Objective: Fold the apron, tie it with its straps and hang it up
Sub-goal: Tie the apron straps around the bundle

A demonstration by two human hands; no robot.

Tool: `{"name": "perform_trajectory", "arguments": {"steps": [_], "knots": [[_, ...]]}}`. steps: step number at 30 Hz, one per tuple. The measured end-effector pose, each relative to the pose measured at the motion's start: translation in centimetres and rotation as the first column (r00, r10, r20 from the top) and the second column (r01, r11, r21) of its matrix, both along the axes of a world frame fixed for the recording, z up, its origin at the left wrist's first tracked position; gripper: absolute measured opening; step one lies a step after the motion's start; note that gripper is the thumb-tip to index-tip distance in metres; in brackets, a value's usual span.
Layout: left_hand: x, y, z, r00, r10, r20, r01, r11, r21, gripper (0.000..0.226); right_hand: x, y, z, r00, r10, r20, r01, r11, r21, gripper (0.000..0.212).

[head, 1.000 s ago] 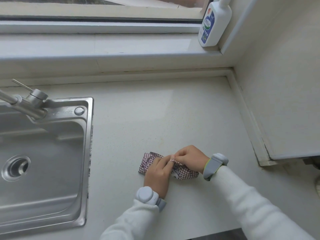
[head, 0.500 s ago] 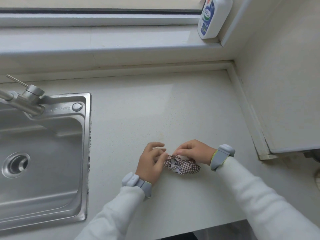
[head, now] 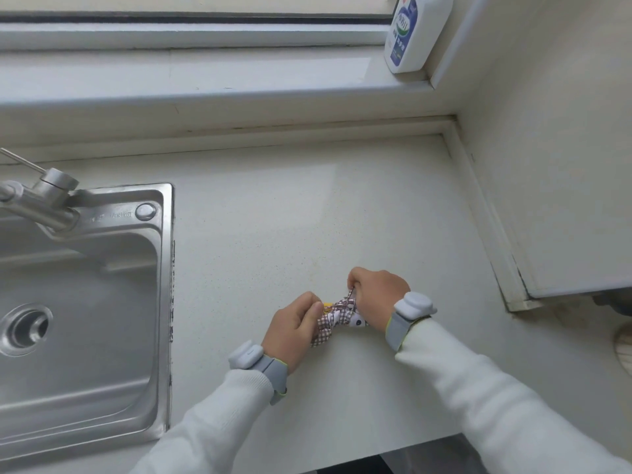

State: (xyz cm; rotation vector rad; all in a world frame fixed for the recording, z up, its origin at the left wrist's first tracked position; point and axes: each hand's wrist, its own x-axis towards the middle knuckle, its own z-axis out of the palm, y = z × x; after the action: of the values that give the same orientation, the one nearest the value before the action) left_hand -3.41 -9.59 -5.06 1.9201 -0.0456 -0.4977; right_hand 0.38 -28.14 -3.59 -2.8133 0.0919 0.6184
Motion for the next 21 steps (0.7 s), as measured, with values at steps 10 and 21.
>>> {"name": "perform_trajectory", "arguments": {"steps": [10, 21], "knots": [[2.9, -4.1, 1.3, 0.998, 0.065, -0.019, -0.062, 0.992, 0.107, 0.022, -2.2, -1.1, 1.3, 0.984, -0.149, -0.102, 0.181, 0.825, 0.535, 0.005], [0.3, -4.4, -0.4, 0.950, 0.021, 0.312, -0.095, 0.971, 0.221, 0.023, -2.4, 0.1, 0.9, 0.711, -0.558, -0.428, 0.679, 0.388, 0.623, 0.015]]}}
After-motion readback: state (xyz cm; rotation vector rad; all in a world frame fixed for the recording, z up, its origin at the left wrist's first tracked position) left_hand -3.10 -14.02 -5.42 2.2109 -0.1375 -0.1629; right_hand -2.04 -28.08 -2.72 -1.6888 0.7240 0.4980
